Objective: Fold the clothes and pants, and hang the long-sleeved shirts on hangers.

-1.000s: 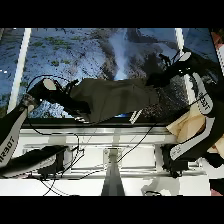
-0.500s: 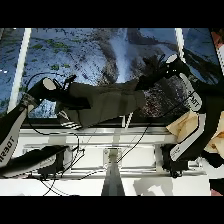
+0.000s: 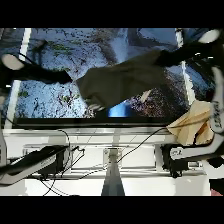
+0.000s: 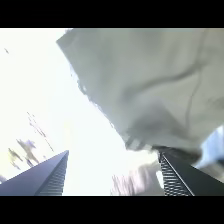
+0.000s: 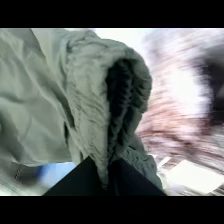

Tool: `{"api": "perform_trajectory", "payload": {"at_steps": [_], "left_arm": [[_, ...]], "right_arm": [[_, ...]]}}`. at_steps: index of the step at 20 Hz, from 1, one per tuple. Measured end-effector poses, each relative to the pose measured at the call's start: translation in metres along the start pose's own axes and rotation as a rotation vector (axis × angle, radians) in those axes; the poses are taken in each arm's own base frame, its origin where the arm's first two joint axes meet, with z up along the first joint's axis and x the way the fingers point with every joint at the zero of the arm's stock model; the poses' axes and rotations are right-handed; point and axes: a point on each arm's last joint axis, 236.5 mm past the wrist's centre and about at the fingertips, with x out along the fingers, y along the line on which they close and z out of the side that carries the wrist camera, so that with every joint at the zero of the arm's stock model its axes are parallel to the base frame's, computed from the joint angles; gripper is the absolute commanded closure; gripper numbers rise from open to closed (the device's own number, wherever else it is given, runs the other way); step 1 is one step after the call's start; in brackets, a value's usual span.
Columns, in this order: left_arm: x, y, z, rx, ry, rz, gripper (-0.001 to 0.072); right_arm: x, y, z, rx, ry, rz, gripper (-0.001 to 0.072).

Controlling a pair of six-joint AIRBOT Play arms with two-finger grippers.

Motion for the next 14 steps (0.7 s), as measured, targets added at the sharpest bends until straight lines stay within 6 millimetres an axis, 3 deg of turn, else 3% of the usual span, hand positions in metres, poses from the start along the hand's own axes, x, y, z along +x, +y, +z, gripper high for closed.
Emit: {"api": "perform_trajectory", "payload": {"at_steps": [2, 5, 9, 14], "left_arm": [[-0.04, -0.009, 0.023, 0.041, -0.112, 0.023, 0.009], [-0.091, -0.026, 0.043, 0.096, -0.264, 0.053, 0.009], [-0.128, -0.042, 0.049, 0.135, -0.368, 0.072, 0.009], [-0.142, -0.047, 0.05, 0.149, -0.406, 0.078, 0.009]], "right_arm": [[-0.064, -0.021, 0.006, 0.057, -0.117, -0.141, 0.0687], [-0.161, -0.052, -0.015, 0.201, -0.259, -0.367, 0.0687], [-0.267, -0.078, -0.082, 0.491, -0.405, -0.624, 0.0687], [-0.355, -0.086, -0.173, 0.868, -0.59, -0.863, 0.0687]]}}
